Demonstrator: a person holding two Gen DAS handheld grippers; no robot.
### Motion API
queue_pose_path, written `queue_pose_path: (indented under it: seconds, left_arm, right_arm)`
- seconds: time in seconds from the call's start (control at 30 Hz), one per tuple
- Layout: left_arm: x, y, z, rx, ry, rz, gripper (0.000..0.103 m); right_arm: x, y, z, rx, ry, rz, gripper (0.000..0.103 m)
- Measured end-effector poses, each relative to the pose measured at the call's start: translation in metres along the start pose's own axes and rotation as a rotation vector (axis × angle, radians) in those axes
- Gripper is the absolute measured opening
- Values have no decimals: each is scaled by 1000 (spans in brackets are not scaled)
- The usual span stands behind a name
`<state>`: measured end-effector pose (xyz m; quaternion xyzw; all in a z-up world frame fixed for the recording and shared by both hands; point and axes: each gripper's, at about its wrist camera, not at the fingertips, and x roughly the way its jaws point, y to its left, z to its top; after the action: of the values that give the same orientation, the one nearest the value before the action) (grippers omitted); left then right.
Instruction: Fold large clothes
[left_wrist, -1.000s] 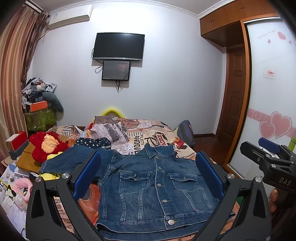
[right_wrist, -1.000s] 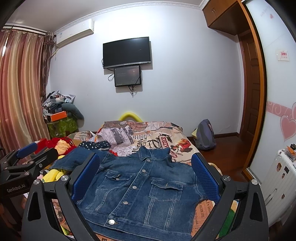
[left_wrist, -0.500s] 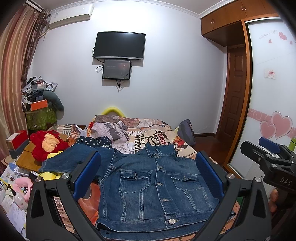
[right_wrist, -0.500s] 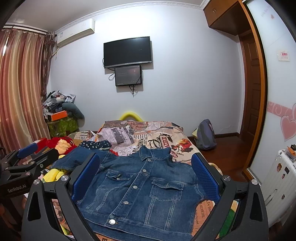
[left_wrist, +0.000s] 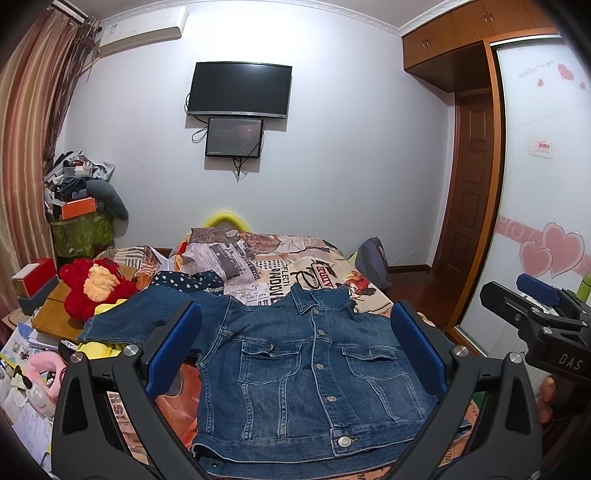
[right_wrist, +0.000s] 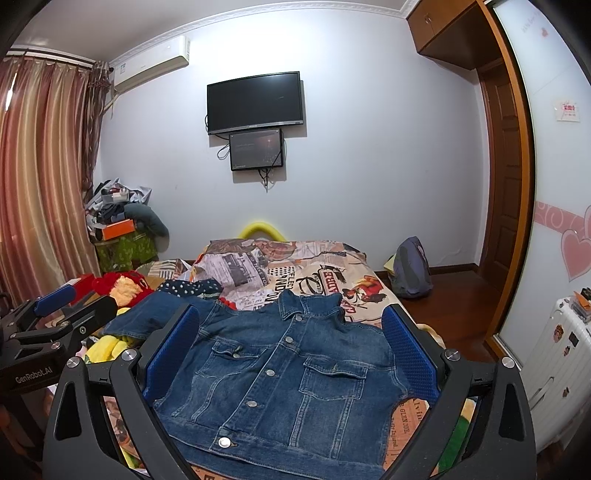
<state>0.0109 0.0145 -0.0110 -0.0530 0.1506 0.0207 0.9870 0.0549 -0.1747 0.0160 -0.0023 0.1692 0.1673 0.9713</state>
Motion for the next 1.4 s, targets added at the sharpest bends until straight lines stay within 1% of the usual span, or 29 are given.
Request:
queue_pose_path:
  seconds: [0.47, 0.73, 0.83, 0.97, 1.07, 1.17, 1.27, 1.3, 1.4]
  left_arm:
    - [13, 8, 1, -9, 17, 21, 103]
    - [36, 27, 1, -27, 40, 59, 103]
    - [49, 39, 2, -37, 40, 92, 103]
    - [70, 65, 4, -54, 46, 140, 103]
    - [90, 94, 3, -86, 65, 170, 103]
    - [110, 133, -3, -121, 78, 251, 103]
    - [128, 171, -11, -144, 118, 295, 103]
    - [134, 187, -15, -167, 136, 316, 103]
    - [147, 235, -29, -261, 183, 345, 103]
  right_arm:
    - [13, -1, -2, 3, 21, 2, 98]
    - [36, -4, -1, 6, 58, 7, 98]
    - [50, -4, -2, -1, 75, 6, 98]
    - [74, -6, -4, 2, 104, 9, 98]
    - [96, -8, -6, -3, 136, 0, 98]
    - [121, -12, -10, -8, 174, -6, 98]
    - [142, -16, -12, -13, 209, -9, 98]
    - [149, -17, -13, -19, 218, -17, 98]
    - [166, -20, -18, -34, 251, -41, 98]
